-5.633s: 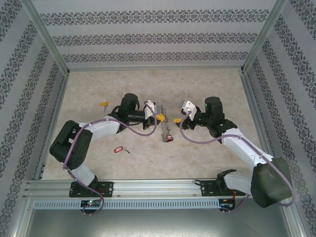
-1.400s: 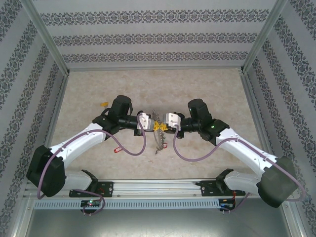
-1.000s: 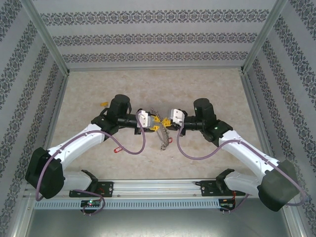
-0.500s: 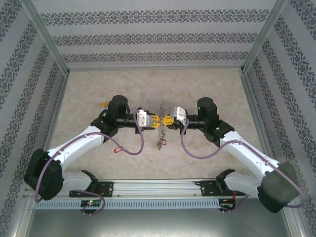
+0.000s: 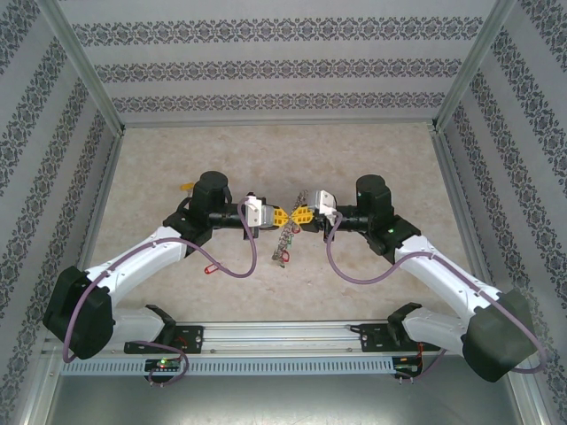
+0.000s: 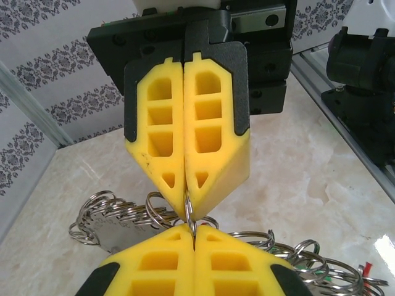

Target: Put the keys on the keyring

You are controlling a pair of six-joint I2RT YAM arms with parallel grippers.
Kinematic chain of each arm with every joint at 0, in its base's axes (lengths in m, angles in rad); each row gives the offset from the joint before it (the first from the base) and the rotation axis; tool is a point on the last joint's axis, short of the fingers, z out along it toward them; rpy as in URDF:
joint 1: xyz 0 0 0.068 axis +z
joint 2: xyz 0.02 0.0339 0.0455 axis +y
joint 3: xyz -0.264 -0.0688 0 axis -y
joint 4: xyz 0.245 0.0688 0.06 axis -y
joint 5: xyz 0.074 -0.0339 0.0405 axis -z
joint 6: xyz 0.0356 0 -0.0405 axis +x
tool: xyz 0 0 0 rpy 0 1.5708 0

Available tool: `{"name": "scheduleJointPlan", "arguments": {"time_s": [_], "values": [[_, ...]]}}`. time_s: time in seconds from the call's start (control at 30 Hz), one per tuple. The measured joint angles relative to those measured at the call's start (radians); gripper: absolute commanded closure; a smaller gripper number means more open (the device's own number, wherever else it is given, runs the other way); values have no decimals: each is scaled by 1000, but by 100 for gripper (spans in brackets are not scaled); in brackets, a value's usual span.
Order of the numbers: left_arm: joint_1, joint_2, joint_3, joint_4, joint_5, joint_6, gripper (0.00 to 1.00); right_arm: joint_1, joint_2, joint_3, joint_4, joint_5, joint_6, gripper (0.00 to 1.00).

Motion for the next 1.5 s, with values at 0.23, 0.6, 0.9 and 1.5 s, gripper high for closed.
{"name": "scheduleJointPlan", "arguments": {"time_s": [0.23, 0.6, 0.9, 1.5], "values": [[0, 0, 0, -65, -45, 60, 100, -8, 0, 0, -60, 23, -44, 70], [0, 0, 8, -171, -180, 128, 100, -8, 9, 0, -115, 53, -88, 58], [0, -21, 16, -242, -280, 185, 100, 49, 39, -1, -107, 125, -113, 56], [0, -19, 22, -272, -205, 196, 100, 71, 193, 151, -219, 109, -227, 75]]}}
